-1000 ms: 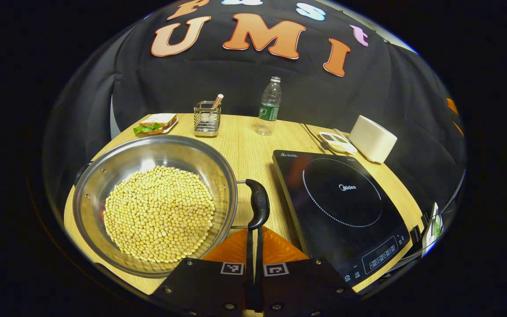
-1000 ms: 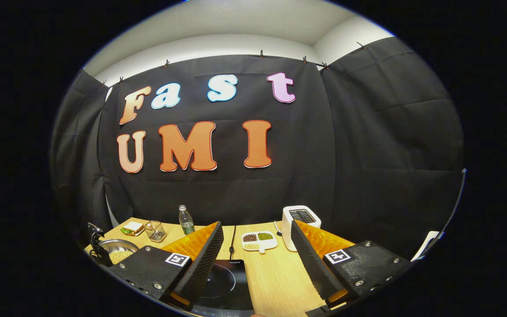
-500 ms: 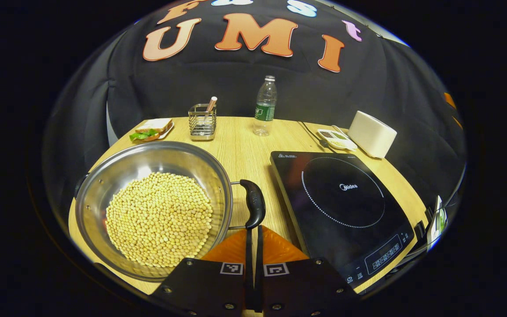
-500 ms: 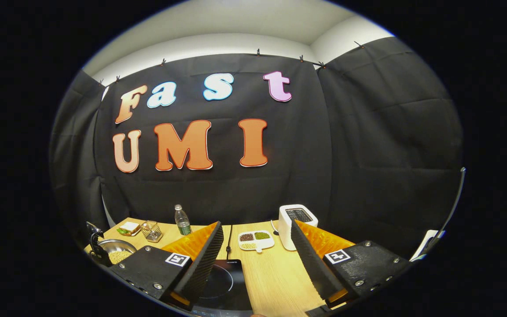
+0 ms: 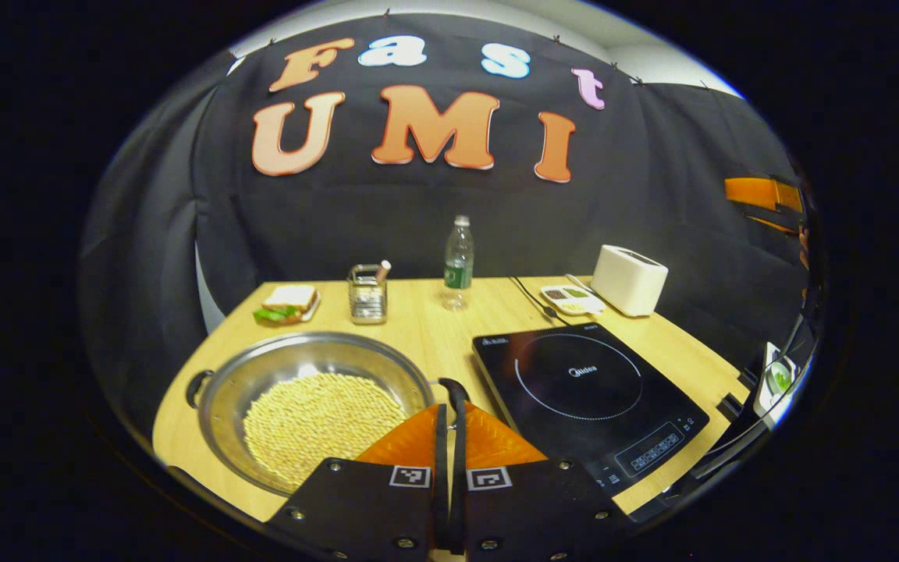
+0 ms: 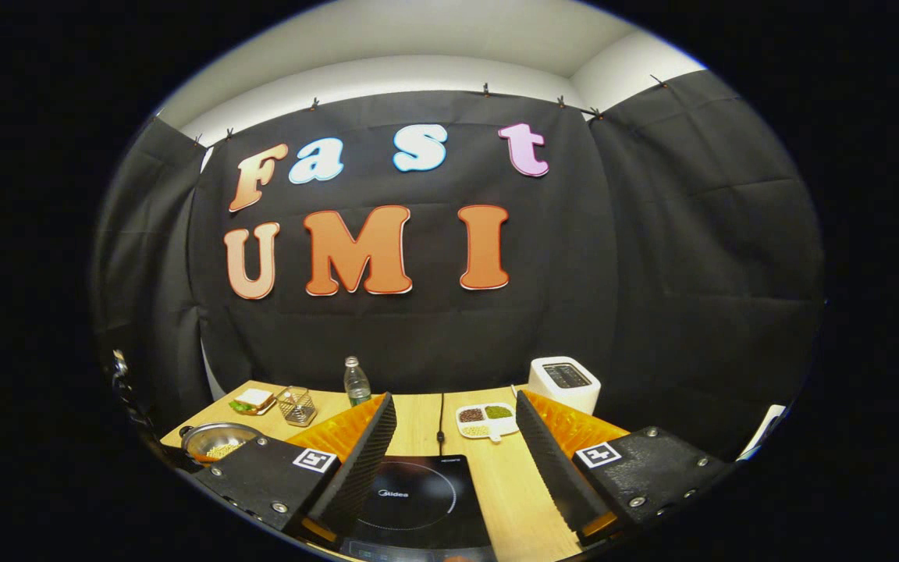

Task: First push the handle of the pot to place it horizontally, then grasp the pot with both hands and set it on the induction cooktop.

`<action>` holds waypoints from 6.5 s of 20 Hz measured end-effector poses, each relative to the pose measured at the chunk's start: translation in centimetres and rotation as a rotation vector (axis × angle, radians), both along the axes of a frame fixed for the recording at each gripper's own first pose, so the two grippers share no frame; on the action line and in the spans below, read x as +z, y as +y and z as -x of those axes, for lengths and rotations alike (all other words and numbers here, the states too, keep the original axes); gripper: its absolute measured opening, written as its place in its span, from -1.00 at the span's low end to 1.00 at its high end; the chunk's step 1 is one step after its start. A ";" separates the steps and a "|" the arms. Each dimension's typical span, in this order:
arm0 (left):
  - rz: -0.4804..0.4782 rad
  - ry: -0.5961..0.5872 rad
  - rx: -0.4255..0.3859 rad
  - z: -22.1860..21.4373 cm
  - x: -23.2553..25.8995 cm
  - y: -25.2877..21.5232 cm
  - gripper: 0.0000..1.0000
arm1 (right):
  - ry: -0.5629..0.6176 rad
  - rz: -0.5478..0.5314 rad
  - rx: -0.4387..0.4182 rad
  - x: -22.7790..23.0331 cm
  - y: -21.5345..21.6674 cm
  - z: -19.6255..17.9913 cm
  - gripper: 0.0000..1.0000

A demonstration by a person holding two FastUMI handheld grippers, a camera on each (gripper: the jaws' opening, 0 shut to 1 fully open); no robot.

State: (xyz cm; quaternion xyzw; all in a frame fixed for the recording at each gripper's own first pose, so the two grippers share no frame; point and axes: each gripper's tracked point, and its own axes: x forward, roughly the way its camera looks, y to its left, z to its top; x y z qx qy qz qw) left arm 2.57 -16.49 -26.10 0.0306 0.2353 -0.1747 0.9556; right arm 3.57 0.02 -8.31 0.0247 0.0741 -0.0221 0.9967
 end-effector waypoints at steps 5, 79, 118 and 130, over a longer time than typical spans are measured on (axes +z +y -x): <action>-0.015 -0.089 0.096 -0.9 2.8 7.8 -0.95 | 0.031 -0.028 0.045 -1.7 5.1 -0.1 0.92; 0.008 0.141 0.096 -6.6 -3.0 6.1 0.08 | 0.450 -0.104 0.121 -18.6 12.0 -2.3 0.02; -0.015 0.135 -0.008 -6.9 -4.4 -10.6 0.22 | 0.502 -0.114 -0.010 -21.6 -4.5 -2.5 0.31; 0.029 -0.254 0.184 -8.2 16.6 0.5 0.72 | 0.166 -0.020 -0.016 -2.9 -5.7 -1.7 0.91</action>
